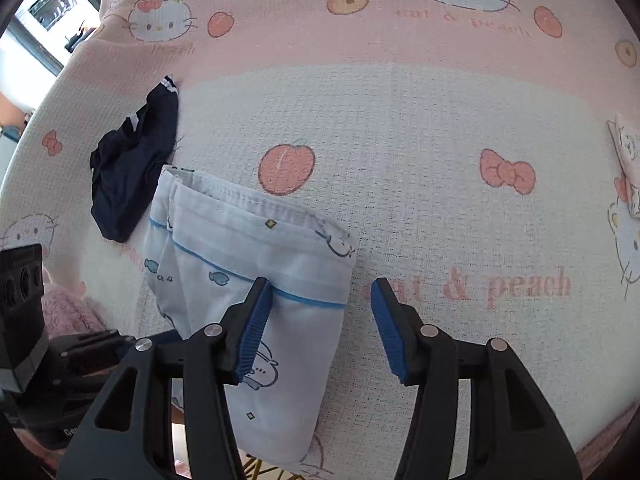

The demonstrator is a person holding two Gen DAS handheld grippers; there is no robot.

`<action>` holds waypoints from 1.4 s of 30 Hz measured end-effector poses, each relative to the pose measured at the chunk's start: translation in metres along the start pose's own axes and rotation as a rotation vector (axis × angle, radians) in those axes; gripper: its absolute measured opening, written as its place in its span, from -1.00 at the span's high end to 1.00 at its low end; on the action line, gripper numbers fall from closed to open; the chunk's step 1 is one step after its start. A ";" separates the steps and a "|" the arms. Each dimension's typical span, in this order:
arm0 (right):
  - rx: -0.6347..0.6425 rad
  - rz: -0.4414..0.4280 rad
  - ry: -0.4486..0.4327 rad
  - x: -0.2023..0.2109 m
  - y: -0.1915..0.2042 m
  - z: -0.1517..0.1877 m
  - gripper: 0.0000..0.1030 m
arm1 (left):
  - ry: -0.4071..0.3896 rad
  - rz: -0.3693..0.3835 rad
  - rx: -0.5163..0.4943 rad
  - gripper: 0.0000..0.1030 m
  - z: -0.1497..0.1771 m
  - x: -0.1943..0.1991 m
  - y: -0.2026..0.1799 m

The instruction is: Fold clothes

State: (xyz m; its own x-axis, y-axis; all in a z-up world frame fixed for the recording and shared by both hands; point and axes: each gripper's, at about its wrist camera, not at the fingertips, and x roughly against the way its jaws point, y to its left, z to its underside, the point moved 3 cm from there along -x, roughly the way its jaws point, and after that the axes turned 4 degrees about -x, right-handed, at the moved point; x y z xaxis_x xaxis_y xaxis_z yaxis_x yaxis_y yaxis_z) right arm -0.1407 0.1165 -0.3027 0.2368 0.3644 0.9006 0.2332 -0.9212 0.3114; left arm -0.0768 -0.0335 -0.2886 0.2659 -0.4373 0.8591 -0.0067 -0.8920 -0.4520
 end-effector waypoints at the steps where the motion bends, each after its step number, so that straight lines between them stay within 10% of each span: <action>1: -0.009 -0.002 -0.003 0.002 -0.002 0.000 -0.03 | 0.011 0.008 -0.009 0.76 0.002 -0.002 -0.003; 14: 0.030 -0.027 0.006 0.026 0.007 0.016 -0.03 | 0.017 0.099 0.121 0.73 0.001 0.015 0.019; 19: 0.037 -0.051 0.086 0.019 0.001 0.054 -0.03 | 0.111 0.062 0.162 0.11 0.020 -0.001 0.022; 42: 0.146 0.030 0.148 0.008 0.009 0.114 -0.03 | 0.020 0.031 0.044 0.66 0.030 0.006 -0.008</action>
